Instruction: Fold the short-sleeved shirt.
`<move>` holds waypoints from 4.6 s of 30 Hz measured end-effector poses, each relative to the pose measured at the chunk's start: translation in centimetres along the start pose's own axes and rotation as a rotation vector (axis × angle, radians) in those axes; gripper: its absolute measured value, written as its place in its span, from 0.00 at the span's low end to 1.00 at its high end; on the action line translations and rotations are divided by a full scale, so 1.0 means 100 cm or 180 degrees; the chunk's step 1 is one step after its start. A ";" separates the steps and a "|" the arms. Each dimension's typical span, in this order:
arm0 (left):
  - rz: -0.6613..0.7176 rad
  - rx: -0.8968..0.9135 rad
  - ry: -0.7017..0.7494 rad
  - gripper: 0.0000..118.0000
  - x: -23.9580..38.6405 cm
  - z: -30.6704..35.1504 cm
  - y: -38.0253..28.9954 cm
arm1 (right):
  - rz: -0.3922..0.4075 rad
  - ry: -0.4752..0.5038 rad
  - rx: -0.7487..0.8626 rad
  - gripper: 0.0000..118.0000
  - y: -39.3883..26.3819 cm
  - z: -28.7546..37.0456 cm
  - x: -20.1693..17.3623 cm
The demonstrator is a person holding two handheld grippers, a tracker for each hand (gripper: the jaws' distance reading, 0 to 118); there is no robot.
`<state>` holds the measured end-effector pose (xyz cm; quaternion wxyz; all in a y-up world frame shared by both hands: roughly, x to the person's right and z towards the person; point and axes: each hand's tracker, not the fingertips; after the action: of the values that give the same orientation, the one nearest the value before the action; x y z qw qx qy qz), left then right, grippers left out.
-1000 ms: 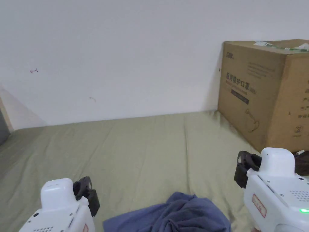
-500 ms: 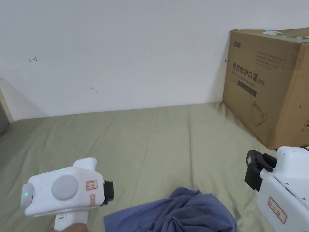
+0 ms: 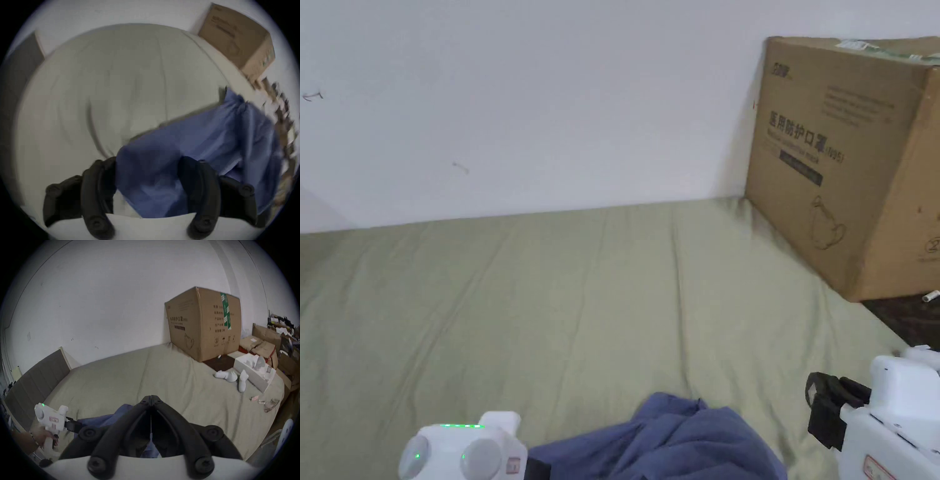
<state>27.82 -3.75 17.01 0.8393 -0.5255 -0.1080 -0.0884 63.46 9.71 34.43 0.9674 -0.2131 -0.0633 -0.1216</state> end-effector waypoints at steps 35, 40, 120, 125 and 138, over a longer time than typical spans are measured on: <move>0.0943 0.0849 -0.0256 0.02 -0.097 0.126 -0.091 | 0.1585 0.0373 -0.2295 0.03 0.010 -0.218 -0.067; 0.0955 0.1356 -0.0133 0.02 -0.108 0.175 -0.083 | 0.0914 0.0662 -0.1673 0.03 0.073 -0.140 -0.034; 0.1231 -0.0410 -0.0912 0.04 -0.087 0.133 -0.167 | 0.0082 -0.0066 -0.2182 0.13 -0.090 0.012 0.026; 0.1653 0.0029 -0.1411 0.26 -0.090 0.134 -0.182 | 0.0433 -0.0086 -0.1755 0.90 -0.083 0.030 0.014; 0.1107 0.1836 -0.0920 0.69 -0.063 0.241 -0.136 | 0.0352 0.0264 -0.0727 0.89 -0.008 0.058 -0.012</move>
<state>16.12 12.34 37.24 0.9315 -0.2848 -0.1550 0.1648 61.69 11.78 39.76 0.9438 -0.3198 0.0029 -0.0832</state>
